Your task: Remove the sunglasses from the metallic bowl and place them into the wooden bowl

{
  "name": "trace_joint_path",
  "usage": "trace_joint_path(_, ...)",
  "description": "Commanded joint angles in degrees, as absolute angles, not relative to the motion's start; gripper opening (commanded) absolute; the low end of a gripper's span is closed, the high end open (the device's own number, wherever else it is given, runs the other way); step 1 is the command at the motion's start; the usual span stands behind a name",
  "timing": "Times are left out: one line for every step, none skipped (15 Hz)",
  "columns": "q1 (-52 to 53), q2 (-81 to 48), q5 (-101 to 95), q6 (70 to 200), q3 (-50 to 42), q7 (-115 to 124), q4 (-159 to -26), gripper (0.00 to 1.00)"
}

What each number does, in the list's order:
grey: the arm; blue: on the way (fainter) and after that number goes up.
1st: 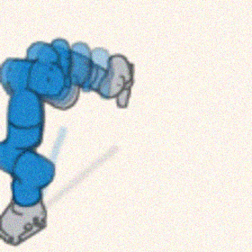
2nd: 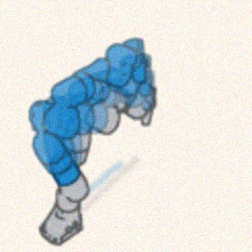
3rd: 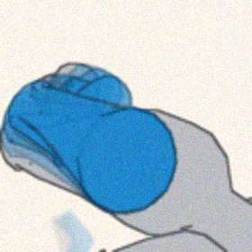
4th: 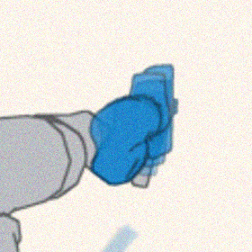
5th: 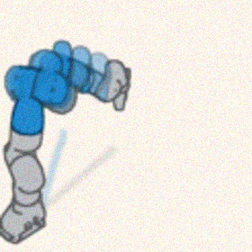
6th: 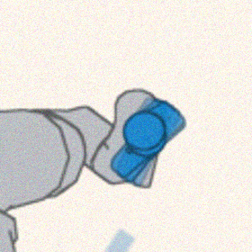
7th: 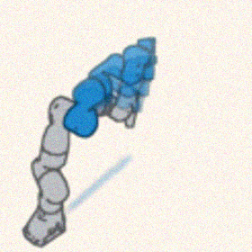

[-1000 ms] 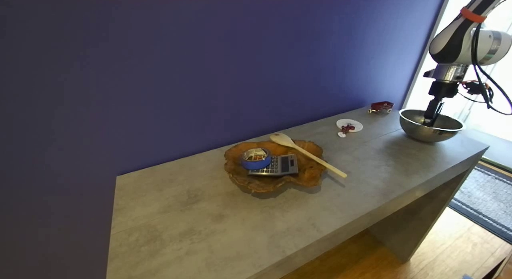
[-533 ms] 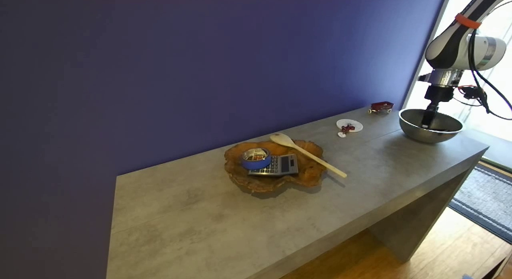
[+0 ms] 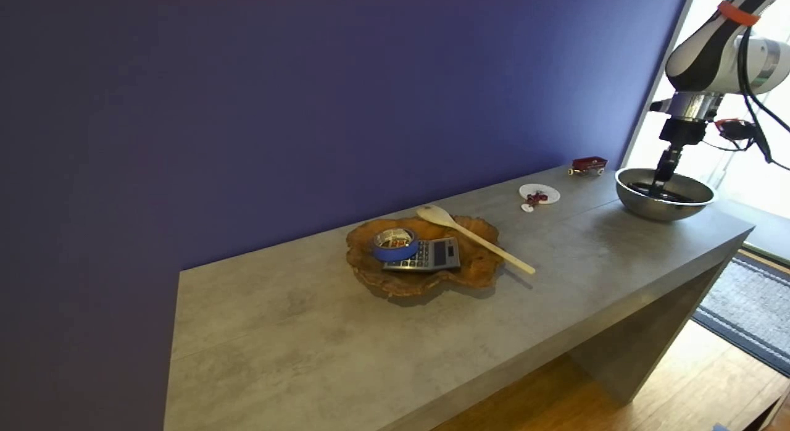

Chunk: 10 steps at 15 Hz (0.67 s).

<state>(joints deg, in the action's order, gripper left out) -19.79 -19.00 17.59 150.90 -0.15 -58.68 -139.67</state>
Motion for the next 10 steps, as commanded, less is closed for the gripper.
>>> trace_joint_path(-19.77, -5.16, 17.62, 150.79, 1.41, -66.29, -148.63, 0.03)
trace_joint_path(-18.38, -2.28, 17.74, 150.76, 1.29, -67.58, -150.03, 0.03)
trace_joint_path(-16.49, 0.81, 18.54, 150.53, 1.73, -68.31, -151.09, 0.03)
trace_joint_path(-14.31, 3.41, 19.55, 150.44, 2.12, -69.18, -152.04, 0.03)
trace_joint_path(-11.78, 5.7, 20.29, 150.67, 2.4, -69.73, -153.01, 0.03)
trace_joint_path(-8.47, 6.52, 20.94, 151.18, 3.02, -69.34, -152.76, 0.03)
trace_joint_path(-5.13, 7.65, 21.61, 151.6, 3.57, -69.26, -153.26, 0.03)
trace_joint_path(-1.46, 7.12, 22.73, 151.74, 4.39, -69.25, -152.47, 0.03)
trace_joint_path(2.11, 6.21, 23.13, 152.27, 5.36, -68.94, -151.88, 0.03)
trace_joint_path(5.31, 4.57, 23.18, 153.12, 6.52, -68.7, -150.95, 0.03)
